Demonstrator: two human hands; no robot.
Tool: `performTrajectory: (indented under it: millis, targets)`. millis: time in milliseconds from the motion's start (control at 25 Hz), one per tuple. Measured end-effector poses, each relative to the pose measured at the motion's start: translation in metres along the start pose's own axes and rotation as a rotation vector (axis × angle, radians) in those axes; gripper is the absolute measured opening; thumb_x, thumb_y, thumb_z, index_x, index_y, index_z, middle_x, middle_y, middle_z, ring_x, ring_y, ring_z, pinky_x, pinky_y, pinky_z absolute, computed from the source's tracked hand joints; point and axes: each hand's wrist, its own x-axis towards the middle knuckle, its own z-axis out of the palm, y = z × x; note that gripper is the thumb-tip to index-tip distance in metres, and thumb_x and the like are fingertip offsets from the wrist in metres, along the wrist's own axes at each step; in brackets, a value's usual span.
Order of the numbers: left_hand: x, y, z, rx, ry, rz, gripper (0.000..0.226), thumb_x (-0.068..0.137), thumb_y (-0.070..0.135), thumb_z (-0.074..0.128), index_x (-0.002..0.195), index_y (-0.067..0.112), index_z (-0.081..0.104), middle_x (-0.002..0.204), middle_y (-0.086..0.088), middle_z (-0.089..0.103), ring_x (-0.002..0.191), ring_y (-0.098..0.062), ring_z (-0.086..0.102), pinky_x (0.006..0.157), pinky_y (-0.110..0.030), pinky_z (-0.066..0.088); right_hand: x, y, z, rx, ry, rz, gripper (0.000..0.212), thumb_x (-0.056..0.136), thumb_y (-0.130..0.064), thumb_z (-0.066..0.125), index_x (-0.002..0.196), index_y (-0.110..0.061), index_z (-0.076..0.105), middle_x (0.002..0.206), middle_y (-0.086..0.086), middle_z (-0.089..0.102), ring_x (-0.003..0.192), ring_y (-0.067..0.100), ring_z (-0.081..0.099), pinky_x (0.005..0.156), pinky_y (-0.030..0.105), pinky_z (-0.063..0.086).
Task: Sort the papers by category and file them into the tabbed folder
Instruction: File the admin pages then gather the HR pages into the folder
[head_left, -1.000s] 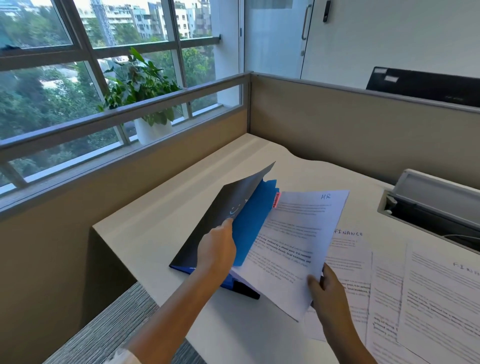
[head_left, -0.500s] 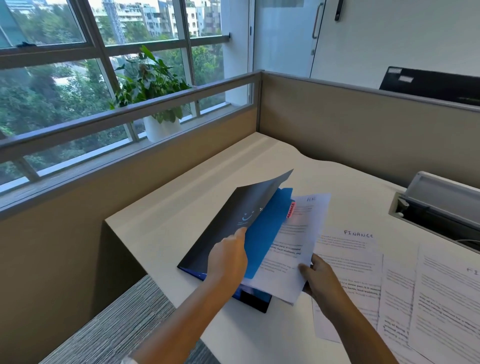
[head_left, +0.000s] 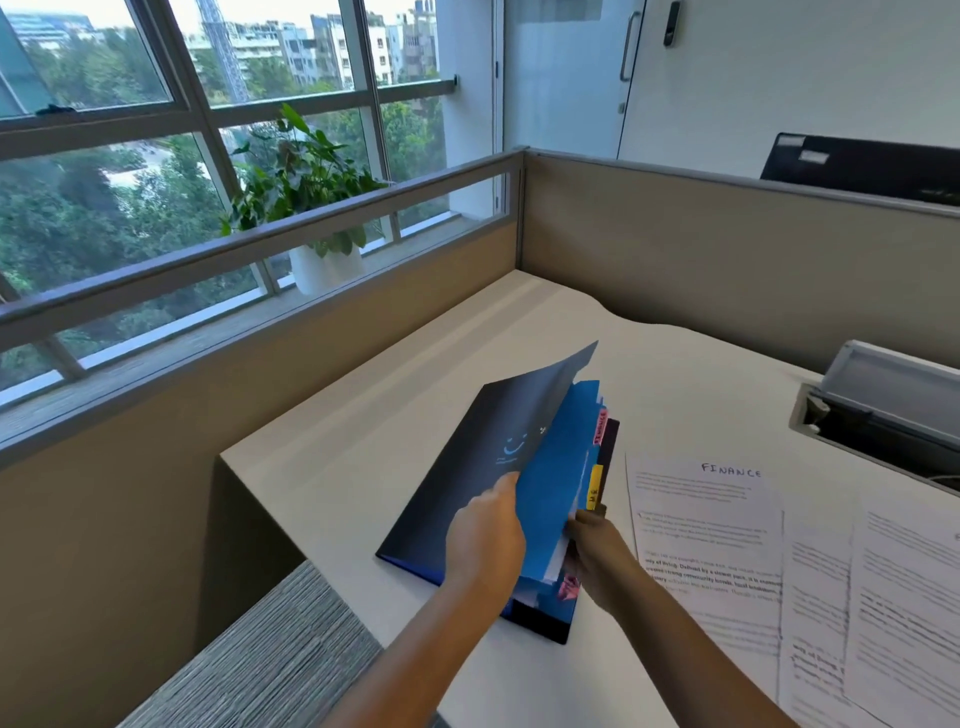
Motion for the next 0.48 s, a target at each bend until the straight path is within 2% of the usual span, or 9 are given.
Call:
performTrajectory:
  millis: [80,200,400,480]
  targets:
    - [0.000,0.000,-0.001,-0.054,-0.005,-0.003,0.043,0.096,0.012,0.036,0.138,0.021,0.034,0.114,-0.007,0.064,0.100,-0.021,0.063,0.078,-0.028,0.051,-0.004,-0.001,0.006,0.101,-0.062,0.081,0.019,0.096,-0.008,0.039,0.097,-0.003,0.058,0.088,0.014,0.068,0.079,0.024,0.066,0.050,0.025,0.056]
    - [-0.001,0.001,-0.002,-0.089,-0.016,0.010,0.043,0.095,0.013,0.036,0.137,0.022,0.036,0.116,-0.006,0.063,0.102,-0.021,0.061,0.079,-0.028,0.050,-0.004,-0.002,0.009,0.088,-0.085,0.138,0.022,0.096,-0.008,0.041,0.084,-0.004,0.058,0.069,0.010,0.070,0.061,0.019,0.067,0.043,0.021,0.052]
    - [0.006,-0.005,0.003,-0.082,-0.023,0.023,0.042,0.096,0.016,0.037,0.138,0.021,0.034,0.115,-0.006,0.064,0.099,-0.019,0.063,0.079,-0.027,0.052,-0.002,-0.005,0.010,0.083,-0.128,0.160,0.019,0.096,-0.010,0.041,0.100,-0.002,0.058,0.092,0.016,0.070,0.078,0.024,0.068,0.054,0.027,0.057]
    - [0.013,-0.007,0.007,-0.049,-0.016,0.036,0.042,0.096,0.016,0.038,0.138,0.021,0.034,0.113,-0.005,0.065,0.097,-0.018,0.064,0.077,-0.025,0.052,-0.003,-0.008,0.006,0.100,-0.085,0.139,0.019,0.093,-0.007,0.046,0.106,0.001,0.057,0.097,0.019,0.069,0.086,0.026,0.068,0.059,0.027,0.059]
